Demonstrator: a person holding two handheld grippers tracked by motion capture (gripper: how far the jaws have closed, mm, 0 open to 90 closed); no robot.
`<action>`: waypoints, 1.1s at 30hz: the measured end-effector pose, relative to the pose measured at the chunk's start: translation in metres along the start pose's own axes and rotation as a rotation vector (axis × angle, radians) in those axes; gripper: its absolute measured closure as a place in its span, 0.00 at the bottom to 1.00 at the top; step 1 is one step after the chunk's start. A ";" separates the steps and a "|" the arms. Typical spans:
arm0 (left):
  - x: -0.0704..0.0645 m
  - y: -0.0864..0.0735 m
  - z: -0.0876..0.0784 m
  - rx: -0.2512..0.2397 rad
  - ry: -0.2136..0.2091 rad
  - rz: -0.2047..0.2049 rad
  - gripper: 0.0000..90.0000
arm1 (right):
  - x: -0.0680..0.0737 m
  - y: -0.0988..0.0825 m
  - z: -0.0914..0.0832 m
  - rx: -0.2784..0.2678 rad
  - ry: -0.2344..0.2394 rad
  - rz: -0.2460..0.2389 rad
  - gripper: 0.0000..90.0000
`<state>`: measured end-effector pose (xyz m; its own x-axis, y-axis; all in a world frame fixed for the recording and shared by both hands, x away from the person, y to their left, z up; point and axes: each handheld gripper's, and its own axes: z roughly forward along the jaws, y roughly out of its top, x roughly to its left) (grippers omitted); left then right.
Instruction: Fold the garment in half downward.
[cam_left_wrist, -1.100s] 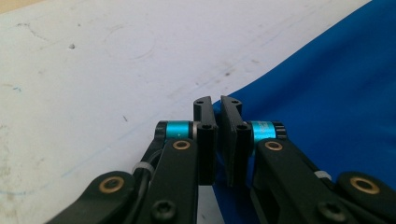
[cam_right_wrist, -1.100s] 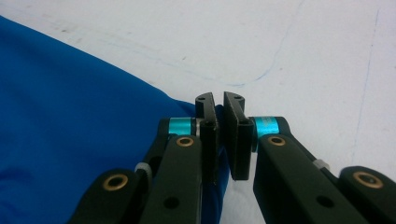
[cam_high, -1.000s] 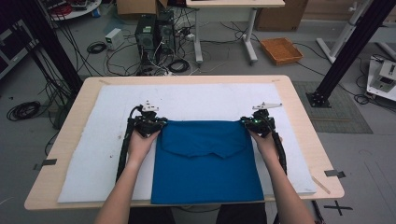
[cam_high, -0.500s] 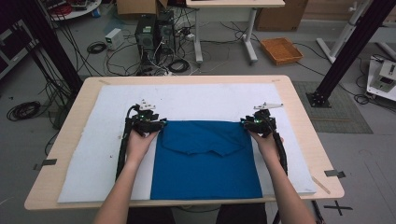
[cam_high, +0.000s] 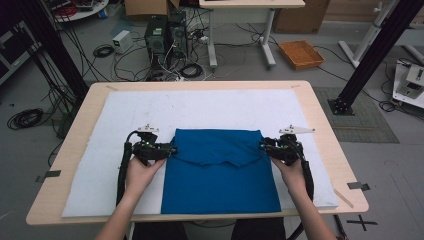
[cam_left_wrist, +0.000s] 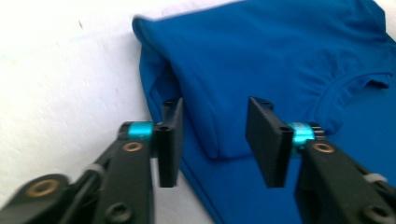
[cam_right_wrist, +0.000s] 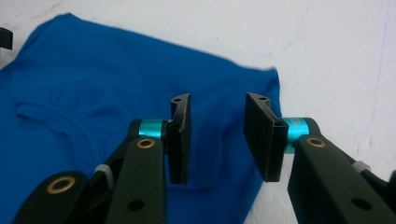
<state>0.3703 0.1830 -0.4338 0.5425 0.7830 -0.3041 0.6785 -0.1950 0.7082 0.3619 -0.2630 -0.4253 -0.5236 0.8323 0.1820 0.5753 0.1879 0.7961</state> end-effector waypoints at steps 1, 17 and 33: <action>0.000 0.000 0.002 0.003 0.002 -0.002 0.67 | -0.001 -0.003 0.000 0.004 0.003 0.001 0.69; -0.009 -0.001 0.011 0.052 0.020 0.038 0.88 | -0.004 -0.017 0.004 0.062 0.038 0.081 0.70; -0.012 0.001 0.002 0.018 0.018 0.078 0.95 | 0.004 -0.017 0.003 0.066 0.026 0.000 0.98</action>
<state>0.3658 0.1718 -0.4306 0.5852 0.7755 -0.2371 0.6436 -0.2663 0.7175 0.3518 -0.2609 -0.4393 -0.5393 0.8185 0.1980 0.6152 0.2224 0.7564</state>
